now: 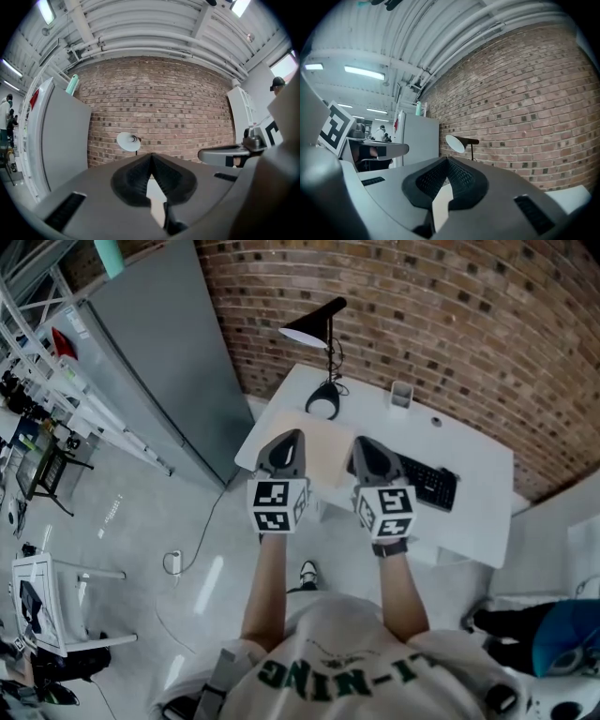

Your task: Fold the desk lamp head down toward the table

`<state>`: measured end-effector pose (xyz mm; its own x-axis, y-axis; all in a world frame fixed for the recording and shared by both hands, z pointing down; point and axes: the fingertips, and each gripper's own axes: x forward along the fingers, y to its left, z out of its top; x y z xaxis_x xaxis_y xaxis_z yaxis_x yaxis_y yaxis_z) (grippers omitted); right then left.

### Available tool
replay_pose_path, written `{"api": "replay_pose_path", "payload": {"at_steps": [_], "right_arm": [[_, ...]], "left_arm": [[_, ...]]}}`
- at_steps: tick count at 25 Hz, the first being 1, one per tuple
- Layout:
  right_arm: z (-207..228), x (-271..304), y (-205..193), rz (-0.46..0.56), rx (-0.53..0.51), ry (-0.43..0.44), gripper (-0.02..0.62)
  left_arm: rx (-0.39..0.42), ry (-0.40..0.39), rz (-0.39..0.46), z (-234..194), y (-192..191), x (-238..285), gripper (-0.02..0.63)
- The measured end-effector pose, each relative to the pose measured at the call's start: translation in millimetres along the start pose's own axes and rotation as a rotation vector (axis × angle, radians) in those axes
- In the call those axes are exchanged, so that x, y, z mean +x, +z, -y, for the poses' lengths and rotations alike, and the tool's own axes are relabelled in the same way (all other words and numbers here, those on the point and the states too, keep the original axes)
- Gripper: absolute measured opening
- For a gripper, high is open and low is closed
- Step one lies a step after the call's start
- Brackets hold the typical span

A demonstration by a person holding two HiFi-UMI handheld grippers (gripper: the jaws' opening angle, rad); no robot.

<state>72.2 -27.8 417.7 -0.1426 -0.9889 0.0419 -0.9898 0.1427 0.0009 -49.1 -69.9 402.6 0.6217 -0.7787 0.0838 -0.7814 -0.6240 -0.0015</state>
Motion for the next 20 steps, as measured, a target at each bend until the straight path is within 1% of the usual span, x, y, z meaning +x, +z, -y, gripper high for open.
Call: {"api": "replay_pose_path", "payload": {"at_steps": [8,13,15,20], "right_arm": [[3,88,10,-0.012,-0.037,-0.016,0.003],[12,136,24,-0.013,0.021,-0.027,0.003],[15,150,30,-0.017,0.029,-0.029,0.005],[28,182,27,-0.029,0.040,0.003,0.005]], "left_arm": [[-0.012,-0.028,-0.003,-51,0,54,-0.002],[-0.009,-0.041,-0.016,-80,7,83,-0.002],[-0.015,-0.051,-0.024,-85,11,91,-0.002],[-0.025,-0.040,-0.027,-91,12,117,-0.002]]}}
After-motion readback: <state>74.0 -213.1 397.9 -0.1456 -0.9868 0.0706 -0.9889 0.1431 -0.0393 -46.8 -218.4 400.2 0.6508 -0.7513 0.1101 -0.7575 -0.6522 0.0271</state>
